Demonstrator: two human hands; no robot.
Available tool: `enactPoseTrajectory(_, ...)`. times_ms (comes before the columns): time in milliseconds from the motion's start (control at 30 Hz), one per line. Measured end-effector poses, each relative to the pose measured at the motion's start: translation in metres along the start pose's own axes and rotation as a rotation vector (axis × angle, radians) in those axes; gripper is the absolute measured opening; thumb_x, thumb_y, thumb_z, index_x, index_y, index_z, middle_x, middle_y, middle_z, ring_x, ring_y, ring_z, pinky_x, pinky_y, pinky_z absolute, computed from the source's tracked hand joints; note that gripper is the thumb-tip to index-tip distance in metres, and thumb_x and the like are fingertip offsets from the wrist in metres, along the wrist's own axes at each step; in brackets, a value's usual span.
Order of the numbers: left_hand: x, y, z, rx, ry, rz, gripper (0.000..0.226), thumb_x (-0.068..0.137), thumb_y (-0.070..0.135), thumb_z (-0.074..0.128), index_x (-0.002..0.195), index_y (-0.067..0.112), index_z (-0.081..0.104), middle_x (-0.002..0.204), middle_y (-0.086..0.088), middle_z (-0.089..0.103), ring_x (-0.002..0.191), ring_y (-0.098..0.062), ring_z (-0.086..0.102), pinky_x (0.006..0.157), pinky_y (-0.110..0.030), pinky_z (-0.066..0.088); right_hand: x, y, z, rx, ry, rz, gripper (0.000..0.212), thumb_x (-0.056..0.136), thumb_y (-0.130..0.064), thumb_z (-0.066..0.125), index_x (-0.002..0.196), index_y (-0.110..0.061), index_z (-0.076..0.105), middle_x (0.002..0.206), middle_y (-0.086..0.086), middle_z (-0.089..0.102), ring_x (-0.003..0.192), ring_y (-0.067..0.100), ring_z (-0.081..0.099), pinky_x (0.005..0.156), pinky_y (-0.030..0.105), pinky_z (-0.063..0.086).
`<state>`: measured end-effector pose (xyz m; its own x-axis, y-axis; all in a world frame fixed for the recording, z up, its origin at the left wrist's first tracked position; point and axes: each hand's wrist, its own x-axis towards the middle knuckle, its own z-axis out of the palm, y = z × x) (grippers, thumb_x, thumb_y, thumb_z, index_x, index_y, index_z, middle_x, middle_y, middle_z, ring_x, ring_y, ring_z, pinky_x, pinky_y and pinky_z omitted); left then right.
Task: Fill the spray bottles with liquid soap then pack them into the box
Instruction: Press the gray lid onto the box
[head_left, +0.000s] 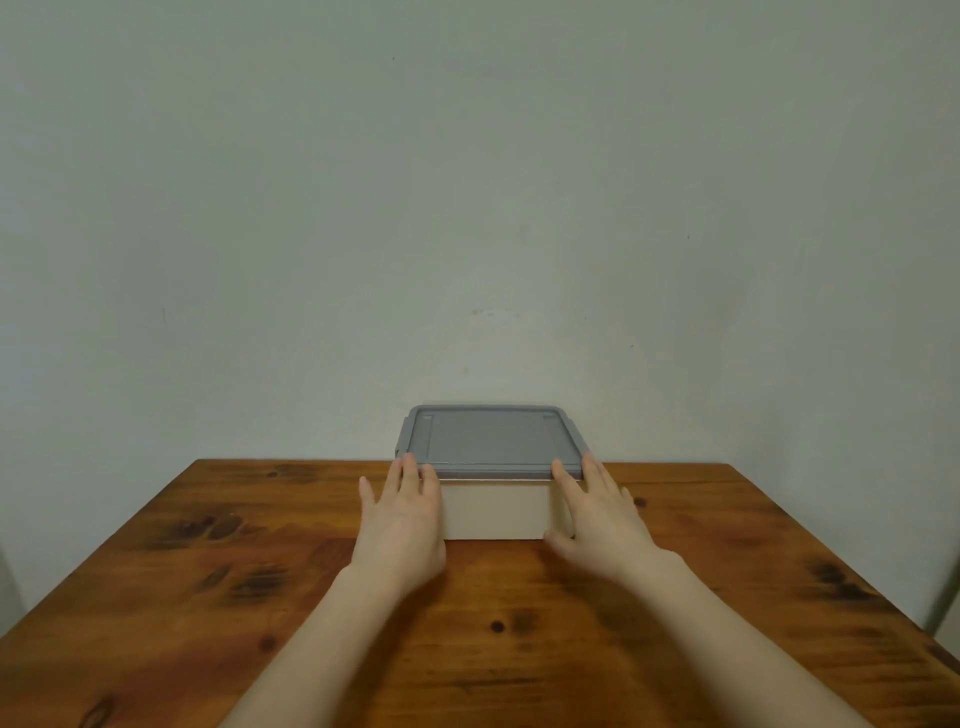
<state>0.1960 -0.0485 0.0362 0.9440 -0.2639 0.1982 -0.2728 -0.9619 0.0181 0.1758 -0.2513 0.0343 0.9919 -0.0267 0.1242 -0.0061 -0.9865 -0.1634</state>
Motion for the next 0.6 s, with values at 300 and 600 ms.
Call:
enactPoseTrajectory(300, 0.0046, 0.0002, 0.0019, 0.032, 0.021, 0.006, 0.069, 0.091, 0.023, 0.040, 0.146, 0.006, 0.002, 0.155, -0.020, 0.000, 0.144, -0.032, -0.001, 0.115, -0.048, 0.006, 0.0055, -0.0003, 0.0007, 0.003, 0.003, 0.012, 0.079, 0.090, -0.039, 0.050, 0.149, -0.025, -0.001, 0.157, 0.013, -0.008, 0.146, 0.028, -0.007, 0.117, 0.047, 0.008)
enactPoseTrajectory(600, 0.0091, 0.0004, 0.0029, 0.027, 0.034, 0.018, 0.069, 0.091, 0.022, 0.040, 0.145, 0.005, 0.002, 0.154, -0.021, 0.000, 0.144, -0.032, -0.002, 0.116, -0.041, 0.004, 0.0100, -0.0007, 0.0001, 0.015, 0.006, 0.012, 0.078, 0.091, -0.033, 0.051, 0.150, -0.024, 0.001, 0.157, 0.014, -0.007, 0.146, 0.028, -0.006, 0.117, 0.048, 0.008)
